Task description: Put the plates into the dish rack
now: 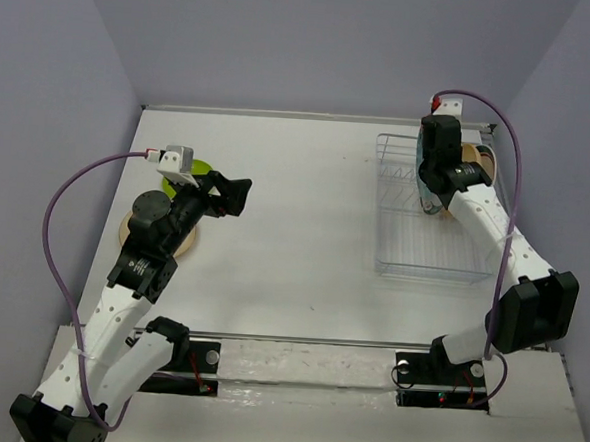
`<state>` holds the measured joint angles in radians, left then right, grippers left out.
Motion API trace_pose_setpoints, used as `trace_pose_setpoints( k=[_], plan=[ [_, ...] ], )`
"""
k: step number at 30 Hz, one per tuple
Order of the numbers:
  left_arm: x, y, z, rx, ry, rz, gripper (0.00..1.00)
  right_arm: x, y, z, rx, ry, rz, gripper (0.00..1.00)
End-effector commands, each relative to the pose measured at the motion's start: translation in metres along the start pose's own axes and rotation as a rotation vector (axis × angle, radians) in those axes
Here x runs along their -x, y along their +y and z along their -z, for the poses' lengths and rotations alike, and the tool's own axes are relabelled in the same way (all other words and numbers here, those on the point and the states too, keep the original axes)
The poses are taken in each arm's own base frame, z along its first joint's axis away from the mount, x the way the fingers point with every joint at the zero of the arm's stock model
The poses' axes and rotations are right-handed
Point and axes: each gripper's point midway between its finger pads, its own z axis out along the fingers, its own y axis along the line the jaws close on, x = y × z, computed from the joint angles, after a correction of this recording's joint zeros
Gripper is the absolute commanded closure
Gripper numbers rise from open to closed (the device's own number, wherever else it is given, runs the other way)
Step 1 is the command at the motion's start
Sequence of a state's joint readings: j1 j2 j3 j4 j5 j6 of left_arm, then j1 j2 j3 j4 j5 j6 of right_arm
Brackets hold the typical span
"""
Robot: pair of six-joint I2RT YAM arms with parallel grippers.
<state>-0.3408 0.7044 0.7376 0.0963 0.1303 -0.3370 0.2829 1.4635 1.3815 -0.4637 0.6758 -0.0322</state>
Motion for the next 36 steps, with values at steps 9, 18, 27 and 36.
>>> trace_pose_setpoints(
  k=[9,18,27,36],
  plan=[
    [0.017,-0.009,-0.002,-0.027,-0.049,-0.024,0.01,0.070,-0.048,0.010,-0.168,-0.194,-0.164,0.93],
    [0.007,-0.005,-0.009,-0.020,-0.016,-0.015,0.01,0.059,-0.051,0.005,-0.171,-0.179,-0.200,0.93],
    [-0.002,0.000,-0.015,-0.006,0.010,-0.013,0.01,0.028,-0.025,-0.019,-0.096,-0.113,-0.232,0.93],
    [-0.008,0.007,-0.020,0.020,0.027,-0.008,0.02,-0.001,0.002,-0.041,-0.042,-0.051,-0.290,0.93]
  ],
)
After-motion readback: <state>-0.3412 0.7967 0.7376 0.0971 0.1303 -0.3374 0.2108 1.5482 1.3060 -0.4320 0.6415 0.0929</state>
